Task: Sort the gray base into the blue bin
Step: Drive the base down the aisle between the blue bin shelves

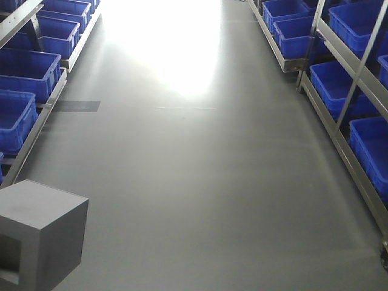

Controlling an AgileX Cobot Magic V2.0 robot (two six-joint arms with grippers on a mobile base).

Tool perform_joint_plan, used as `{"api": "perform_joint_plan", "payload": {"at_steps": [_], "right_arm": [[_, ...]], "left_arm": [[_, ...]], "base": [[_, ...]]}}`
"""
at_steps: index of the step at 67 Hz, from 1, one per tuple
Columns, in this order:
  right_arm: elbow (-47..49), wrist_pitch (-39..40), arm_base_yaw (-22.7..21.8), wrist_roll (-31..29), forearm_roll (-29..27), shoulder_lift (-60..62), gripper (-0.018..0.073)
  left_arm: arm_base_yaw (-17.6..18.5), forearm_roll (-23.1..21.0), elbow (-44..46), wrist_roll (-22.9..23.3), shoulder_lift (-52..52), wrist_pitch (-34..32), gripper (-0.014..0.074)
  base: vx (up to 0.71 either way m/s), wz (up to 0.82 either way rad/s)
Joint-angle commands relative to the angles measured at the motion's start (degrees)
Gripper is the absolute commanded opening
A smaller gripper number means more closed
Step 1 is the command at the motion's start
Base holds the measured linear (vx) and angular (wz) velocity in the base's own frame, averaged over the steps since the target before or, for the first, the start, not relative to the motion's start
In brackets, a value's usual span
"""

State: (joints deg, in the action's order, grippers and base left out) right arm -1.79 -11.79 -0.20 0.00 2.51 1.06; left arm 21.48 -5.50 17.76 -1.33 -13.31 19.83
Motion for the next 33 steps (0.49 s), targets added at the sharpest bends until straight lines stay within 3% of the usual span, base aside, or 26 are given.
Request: {"api": "perform_joint_plan", "payload": {"at_steps": [1,33], "right_arm": [[-0.32,4.53,-0.09,-0.69,0.49,0.42,-0.0005],[-0.32,4.53,-0.09,-0.69,0.49,0.42,-0.0005]], "left_arm": [[0.48,-0.66,1.81,0.45,-0.48,-5.91,-0.0007],[0.48,-0.66,1.81,0.45,-0.48,-5.91,-0.0007]], "base": [[0.49,0.03],[0.50,0.06]]}}
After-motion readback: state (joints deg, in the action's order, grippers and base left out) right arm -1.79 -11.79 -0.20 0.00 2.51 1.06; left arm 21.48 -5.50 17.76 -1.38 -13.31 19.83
